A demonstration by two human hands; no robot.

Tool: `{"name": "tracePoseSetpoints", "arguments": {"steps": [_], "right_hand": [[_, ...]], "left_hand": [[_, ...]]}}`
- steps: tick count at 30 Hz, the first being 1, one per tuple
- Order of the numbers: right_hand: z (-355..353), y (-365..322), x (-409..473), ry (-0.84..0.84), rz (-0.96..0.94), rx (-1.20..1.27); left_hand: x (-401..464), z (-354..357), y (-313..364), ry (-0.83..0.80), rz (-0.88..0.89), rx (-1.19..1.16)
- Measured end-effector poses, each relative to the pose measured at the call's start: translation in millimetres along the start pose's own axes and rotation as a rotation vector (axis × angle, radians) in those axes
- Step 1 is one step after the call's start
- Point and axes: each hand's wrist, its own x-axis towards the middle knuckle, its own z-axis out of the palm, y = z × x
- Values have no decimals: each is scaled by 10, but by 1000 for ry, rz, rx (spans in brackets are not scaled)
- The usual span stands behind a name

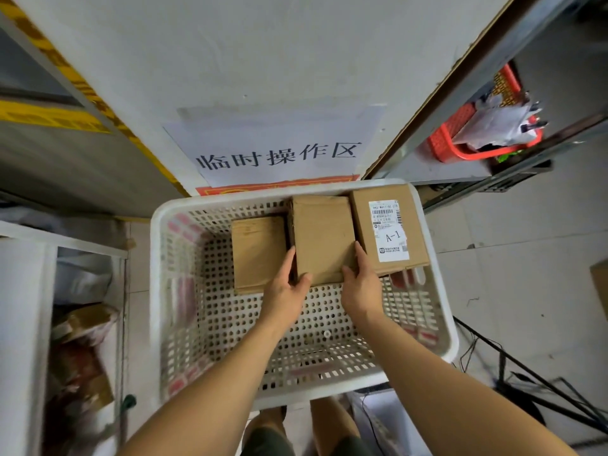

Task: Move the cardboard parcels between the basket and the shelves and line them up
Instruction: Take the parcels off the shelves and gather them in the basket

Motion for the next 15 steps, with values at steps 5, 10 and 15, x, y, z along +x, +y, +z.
{"name": "tracePoseSetpoints", "arguments": {"steps": [5, 10, 15], "right_hand": [[-198, -197, -166, -68, -15, -22], [-493, -480, -557, -133, -183, -92], [-639, -966, -1103, -271, -318, -141]], "left_hand": [[-162, -164, 208, 17, 15, 142], [-601, -581, 432, 47, 130, 254], [-1251, -1196, 663, 171, 226, 302]]}}
